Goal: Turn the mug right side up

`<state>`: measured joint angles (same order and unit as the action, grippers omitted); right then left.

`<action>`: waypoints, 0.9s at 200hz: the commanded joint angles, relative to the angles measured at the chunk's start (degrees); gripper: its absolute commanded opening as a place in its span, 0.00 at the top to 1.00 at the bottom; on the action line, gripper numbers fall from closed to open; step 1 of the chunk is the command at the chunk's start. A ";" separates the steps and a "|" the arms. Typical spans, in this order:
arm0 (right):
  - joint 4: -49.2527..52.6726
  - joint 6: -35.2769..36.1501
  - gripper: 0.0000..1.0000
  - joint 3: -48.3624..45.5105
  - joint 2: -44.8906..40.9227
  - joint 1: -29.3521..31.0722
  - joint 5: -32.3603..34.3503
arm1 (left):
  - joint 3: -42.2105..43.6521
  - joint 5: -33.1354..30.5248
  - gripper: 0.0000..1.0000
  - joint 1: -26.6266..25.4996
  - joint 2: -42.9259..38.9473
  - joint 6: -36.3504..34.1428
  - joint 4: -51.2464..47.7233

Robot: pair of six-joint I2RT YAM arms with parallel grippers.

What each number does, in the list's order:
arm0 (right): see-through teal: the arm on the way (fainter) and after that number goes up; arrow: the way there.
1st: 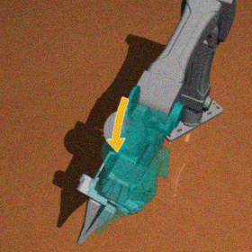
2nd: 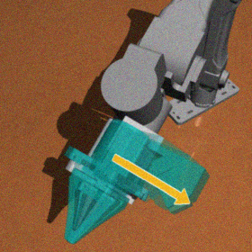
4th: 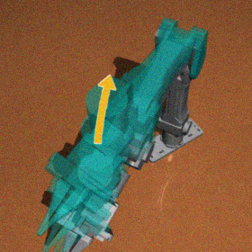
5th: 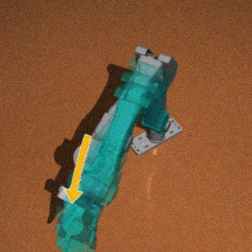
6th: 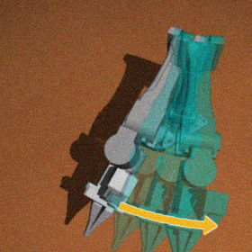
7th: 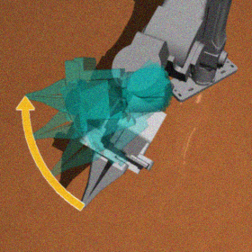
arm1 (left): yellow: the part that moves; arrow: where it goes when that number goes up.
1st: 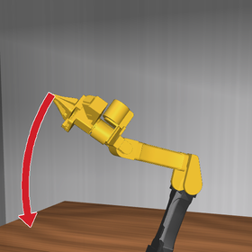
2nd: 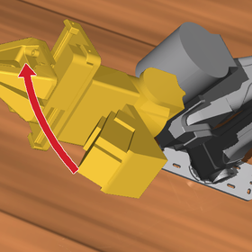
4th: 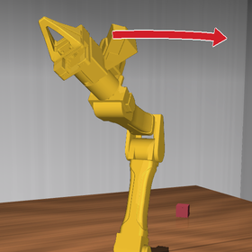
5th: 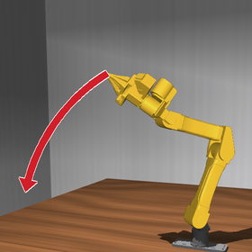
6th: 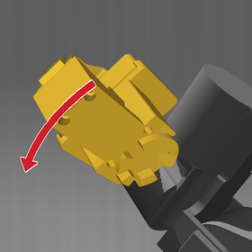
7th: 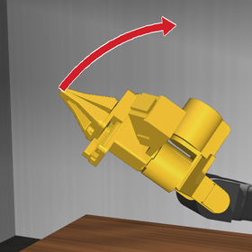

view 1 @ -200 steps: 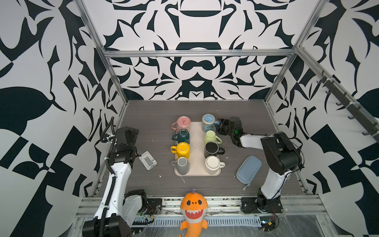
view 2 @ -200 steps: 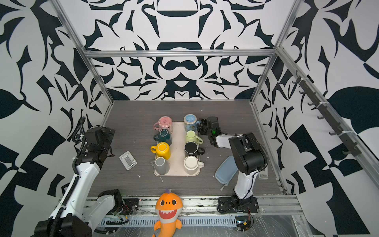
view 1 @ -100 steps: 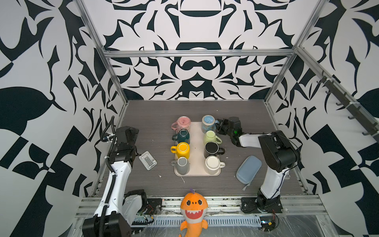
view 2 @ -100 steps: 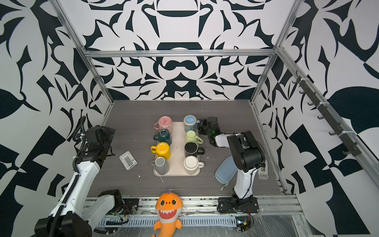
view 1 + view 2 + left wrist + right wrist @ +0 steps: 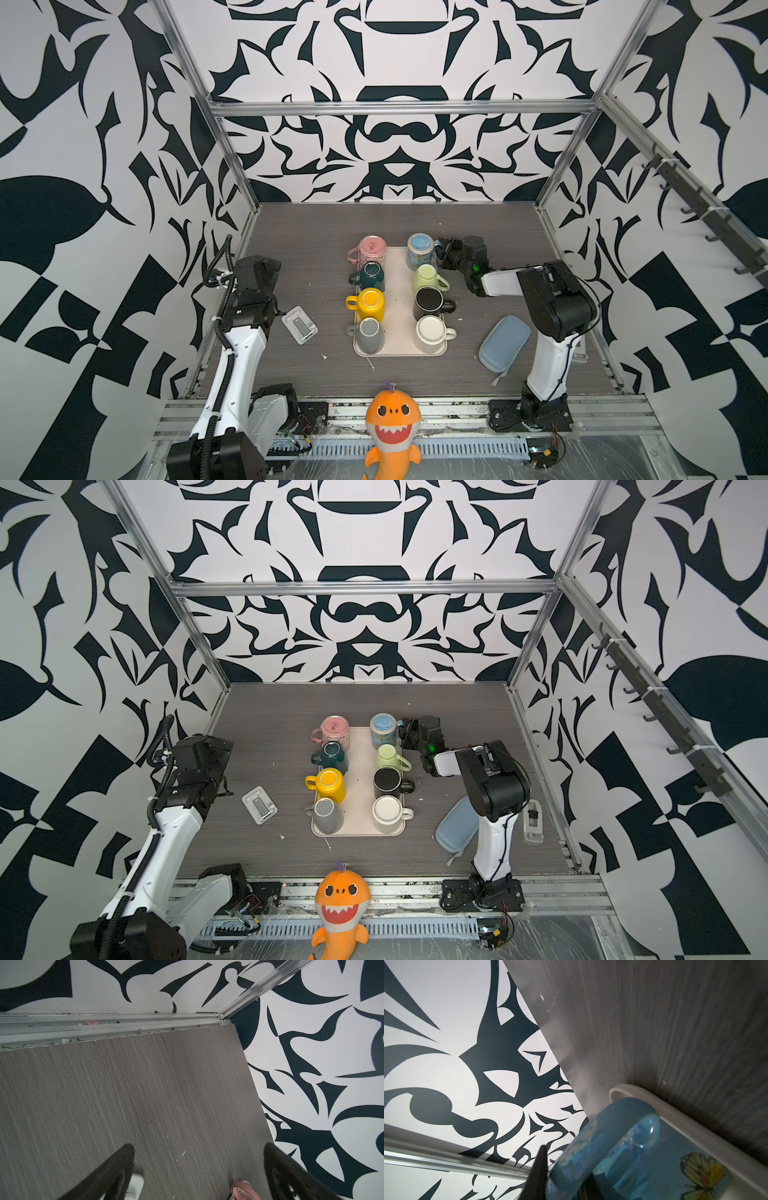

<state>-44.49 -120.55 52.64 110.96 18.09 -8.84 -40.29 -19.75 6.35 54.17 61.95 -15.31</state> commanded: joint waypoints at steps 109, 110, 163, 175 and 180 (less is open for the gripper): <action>-3.41 6.13 1.00 4.29 -1.09 2.18 -3.29 | -1.31 -1.09 0.00 -0.08 -1.92 -0.16 -1.21; -3.50 6.21 1.00 4.30 -1.09 2.20 -3.33 | -1.25 -1.09 0.00 -0.09 -1.94 -0.12 -1.21; -3.94 9.99 1.00 6.23 -1.49 2.53 -4.21 | -0.97 -1.22 0.00 -0.05 -2.80 -0.23 -1.48; -4.25 10.57 1.00 6.55 -1.46 2.59 -4.28 | -0.88 -1.26 0.00 -0.13 -2.93 -0.17 -1.48; -4.38 10.76 1.00 6.70 -1.44 2.57 -4.31 | -0.84 -1.26 0.00 -0.08 -3.02 -0.16 -1.48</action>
<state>-44.05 -112.79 56.05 111.00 20.36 -12.25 -40.29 -19.75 6.35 52.12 61.87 -15.57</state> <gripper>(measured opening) 0.170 0.998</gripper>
